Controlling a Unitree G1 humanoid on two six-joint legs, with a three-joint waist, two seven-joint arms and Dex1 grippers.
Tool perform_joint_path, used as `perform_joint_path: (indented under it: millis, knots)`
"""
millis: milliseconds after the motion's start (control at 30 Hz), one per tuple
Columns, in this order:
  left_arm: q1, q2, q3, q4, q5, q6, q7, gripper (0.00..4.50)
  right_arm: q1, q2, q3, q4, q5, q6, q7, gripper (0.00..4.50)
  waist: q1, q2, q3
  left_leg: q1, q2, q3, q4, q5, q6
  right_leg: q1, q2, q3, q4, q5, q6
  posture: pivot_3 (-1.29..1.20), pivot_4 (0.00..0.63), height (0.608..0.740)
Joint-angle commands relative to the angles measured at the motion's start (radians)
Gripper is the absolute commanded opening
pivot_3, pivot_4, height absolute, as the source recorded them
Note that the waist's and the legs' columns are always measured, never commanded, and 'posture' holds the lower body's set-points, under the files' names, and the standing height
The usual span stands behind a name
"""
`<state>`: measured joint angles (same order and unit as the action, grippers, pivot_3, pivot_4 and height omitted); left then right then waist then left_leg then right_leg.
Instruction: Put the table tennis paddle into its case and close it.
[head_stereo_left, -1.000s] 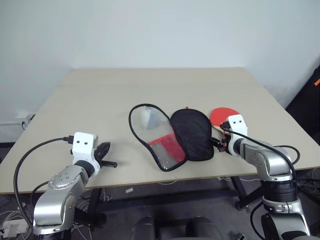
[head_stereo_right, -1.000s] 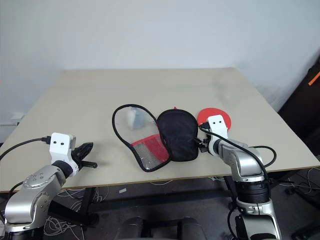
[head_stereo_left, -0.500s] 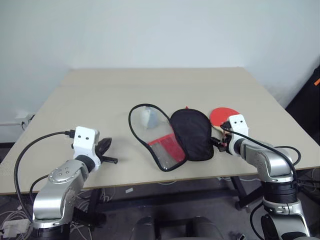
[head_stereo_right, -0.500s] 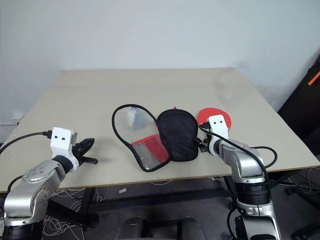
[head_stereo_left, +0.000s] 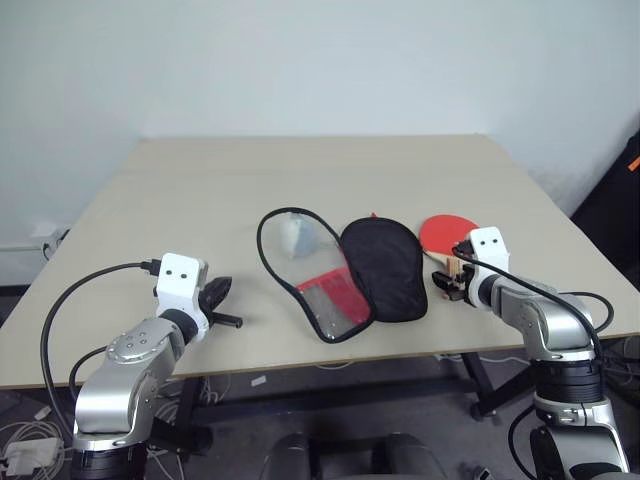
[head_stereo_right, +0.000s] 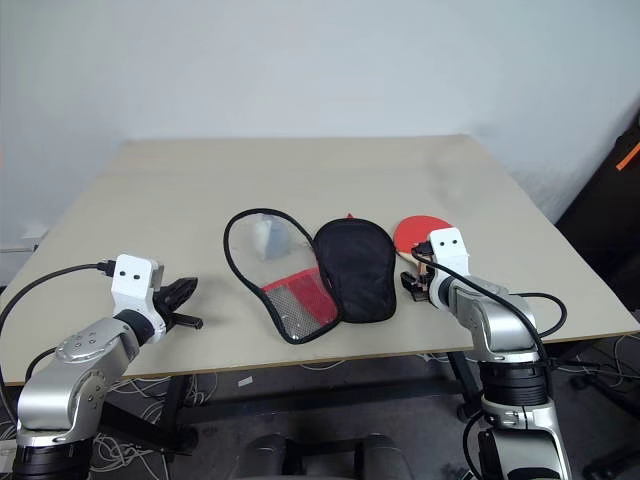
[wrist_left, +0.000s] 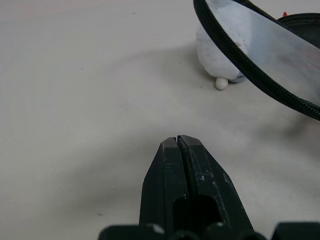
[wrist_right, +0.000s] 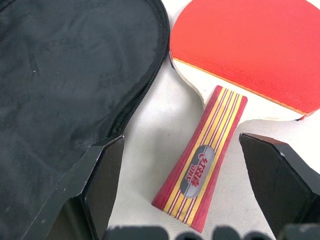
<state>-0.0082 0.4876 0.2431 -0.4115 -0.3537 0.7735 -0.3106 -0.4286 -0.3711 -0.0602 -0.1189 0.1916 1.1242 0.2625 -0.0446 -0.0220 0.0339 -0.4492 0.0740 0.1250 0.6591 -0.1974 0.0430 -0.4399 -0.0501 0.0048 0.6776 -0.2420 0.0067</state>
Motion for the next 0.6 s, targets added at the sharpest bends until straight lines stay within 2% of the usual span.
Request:
perform_joint_path:
  millis: [33, 400, 600]
  knots:
    - [-0.017, 0.004, 0.003, -0.024, 0.0, -0.016, -0.006, 0.0, -0.059, -0.015, -0.011, 0.036, -0.02, -0.041, -0.016, 4.0, 0.0, 0.0, 0.0, 0.0, 0.0, 0.0, 0.0, 0.0, 0.0, 0.0, 0.0, 0.0, 0.0, 0.0, 0.0, 0.0, 0.0, 0.698]
    - [-0.022, -0.013, -0.007, -0.023, 0.008, -0.028, 0.004, 0.0, -0.176, -0.005, 0.033, 0.313, -0.081, -0.166, -0.038, 4.0, 0.0, 0.0, 0.0, 0.0, 0.0, 0.0, 0.0, 0.0, 0.0, 0.0, 0.0, 0.0, 0.0, 0.001, 0.001, 0.0, 0.0, 0.698]
    - [-0.005, -0.013, 0.011, -0.032, 0.007, -0.034, 0.009, 0.0, -0.19, 0.013, 0.009, 0.38, -0.094, -0.177, -0.091, 4.0, 0.0, 0.0, 0.0, 0.0, 0.0, 0.0, 0.0, 0.0, 0.0, 0.0, 0.0, 0.0, 0.0, 0.001, 0.001, 0.0, 0.0, 0.698]
